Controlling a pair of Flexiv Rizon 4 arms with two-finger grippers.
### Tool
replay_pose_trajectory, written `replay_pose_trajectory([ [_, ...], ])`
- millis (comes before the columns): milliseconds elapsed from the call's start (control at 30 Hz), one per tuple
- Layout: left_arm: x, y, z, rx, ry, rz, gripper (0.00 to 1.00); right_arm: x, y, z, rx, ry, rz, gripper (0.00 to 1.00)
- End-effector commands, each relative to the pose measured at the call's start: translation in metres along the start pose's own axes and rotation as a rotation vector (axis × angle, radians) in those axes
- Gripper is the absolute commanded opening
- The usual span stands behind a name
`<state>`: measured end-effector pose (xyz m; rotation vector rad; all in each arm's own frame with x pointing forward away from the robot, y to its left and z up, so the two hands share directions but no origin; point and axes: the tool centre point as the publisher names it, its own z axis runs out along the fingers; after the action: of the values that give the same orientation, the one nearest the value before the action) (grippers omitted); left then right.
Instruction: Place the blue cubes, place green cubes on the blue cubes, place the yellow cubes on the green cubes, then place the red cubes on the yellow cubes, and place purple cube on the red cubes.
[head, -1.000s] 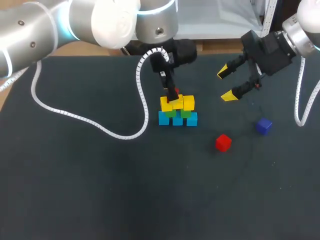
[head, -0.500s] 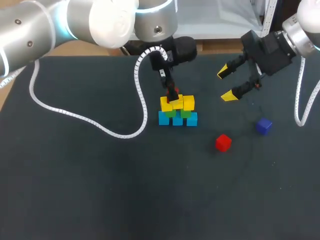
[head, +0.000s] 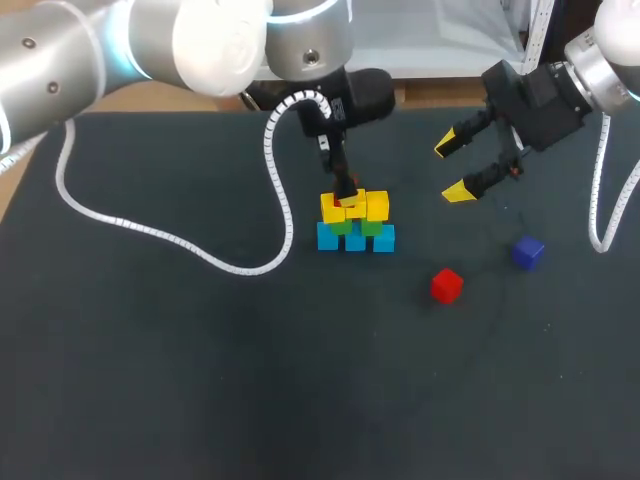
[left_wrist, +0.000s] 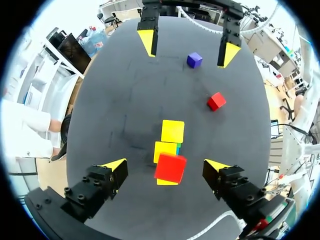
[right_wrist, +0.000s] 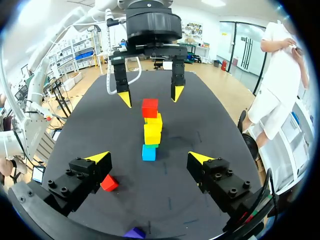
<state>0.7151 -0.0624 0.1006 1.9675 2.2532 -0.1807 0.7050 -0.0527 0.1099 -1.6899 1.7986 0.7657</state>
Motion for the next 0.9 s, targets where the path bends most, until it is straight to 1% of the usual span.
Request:
replay_pose_trajectory([
  [33, 0.007, -0.013, -0.012, -0.037, -0.03, 0.006, 1.0, 0.0, 0.0, 0.0, 0.0, -0.001, -0.001, 1.0],
  [200, 0.011, -0.019, -0.025, -0.061, -0.101, 0.039, 1.0, 0.0, 0.0, 0.0, 0.0, -0.001, -0.001, 1.0],
  [333, 0.016, -0.024, -0.03, -0.071, -0.141, 0.046, 1.0, 0.0, 0.0, 0.0, 0.0, -0.001, -0.001, 1.0],
  [400, 0.019, -0.028, -0.03, -0.08, -0.186, 0.058, 1.0, 0.0, 0.0, 0.0, 0.0, -0.001, -0.001, 1.0],
  [633, 0.031, -0.041, -0.025, -0.098, -0.298, 0.06, 1.0, 0.0, 0.0, 0.0, 0.0, -0.001, -0.001, 1.0],
  [900, 0.043, -0.052, -0.024, -0.123, -0.369, 0.045, 1.0, 0.0, 0.0, 0.0, 0.0, -0.001, -0.001, 1.0],
])
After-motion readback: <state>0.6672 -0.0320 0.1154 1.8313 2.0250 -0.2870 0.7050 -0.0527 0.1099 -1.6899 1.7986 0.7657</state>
